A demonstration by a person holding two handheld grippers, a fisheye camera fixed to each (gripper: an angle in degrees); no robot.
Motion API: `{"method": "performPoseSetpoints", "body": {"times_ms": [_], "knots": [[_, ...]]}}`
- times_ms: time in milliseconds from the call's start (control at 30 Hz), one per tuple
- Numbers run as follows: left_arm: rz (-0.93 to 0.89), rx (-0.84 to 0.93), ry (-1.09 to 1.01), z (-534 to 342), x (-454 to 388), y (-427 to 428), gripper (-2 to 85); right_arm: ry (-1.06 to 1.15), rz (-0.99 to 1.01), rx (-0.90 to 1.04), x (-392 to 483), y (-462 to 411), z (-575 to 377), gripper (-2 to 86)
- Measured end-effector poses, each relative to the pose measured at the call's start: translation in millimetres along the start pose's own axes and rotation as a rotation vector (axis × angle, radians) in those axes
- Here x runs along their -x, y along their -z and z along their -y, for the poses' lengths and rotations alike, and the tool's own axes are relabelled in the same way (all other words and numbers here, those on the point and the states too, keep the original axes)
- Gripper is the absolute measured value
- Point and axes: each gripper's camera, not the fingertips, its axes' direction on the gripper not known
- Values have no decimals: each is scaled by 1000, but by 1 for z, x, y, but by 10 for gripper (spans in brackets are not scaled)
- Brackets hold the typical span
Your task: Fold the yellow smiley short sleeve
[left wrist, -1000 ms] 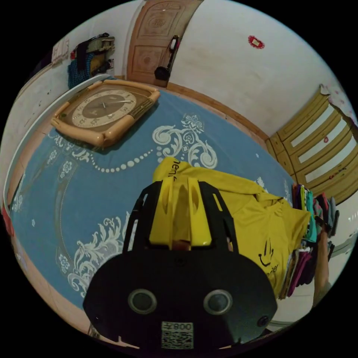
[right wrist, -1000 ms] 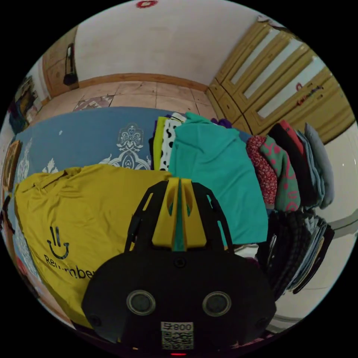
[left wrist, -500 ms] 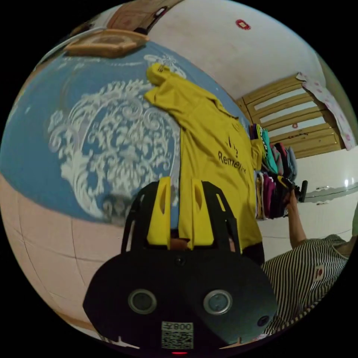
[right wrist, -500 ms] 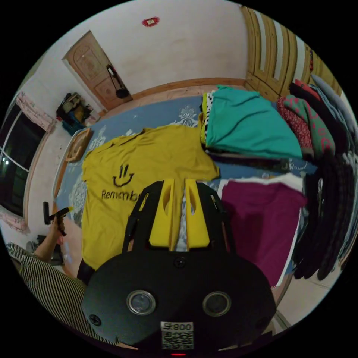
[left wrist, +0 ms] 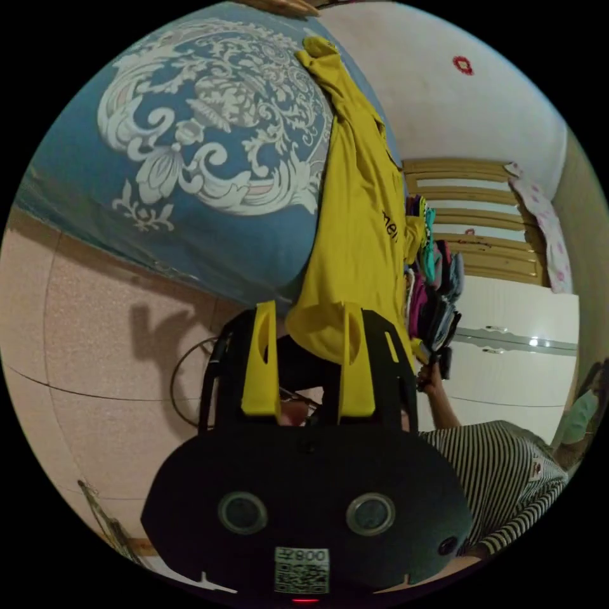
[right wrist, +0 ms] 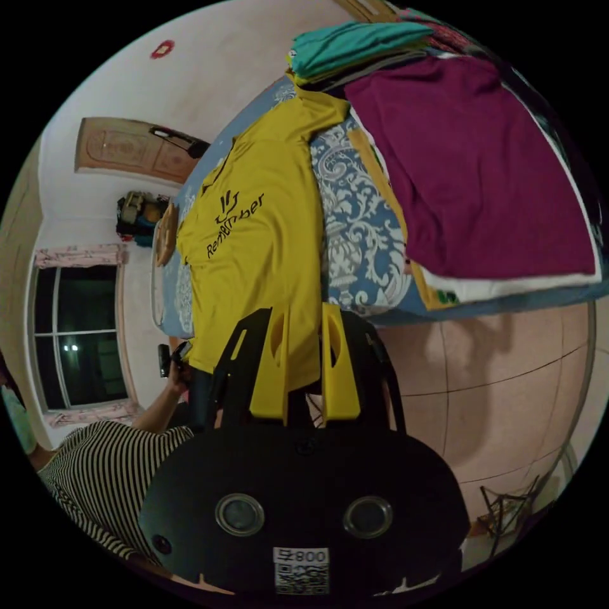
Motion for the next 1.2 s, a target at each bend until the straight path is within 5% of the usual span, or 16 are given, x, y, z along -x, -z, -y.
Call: {"method": "performPoseSetpoints", "body": {"times_ms": [233,633,1200], "knots": [[-256,-59,62,-47,10,17,110,-130,202,28,-89,-3,-29,92],[-396,-115,9,-121,-21,80,24,-182,563,21,-172,6,-46,21],[-413,-184,-280,-145,-119,208,20,189,534,-4,-135,129,-6,4]]}}
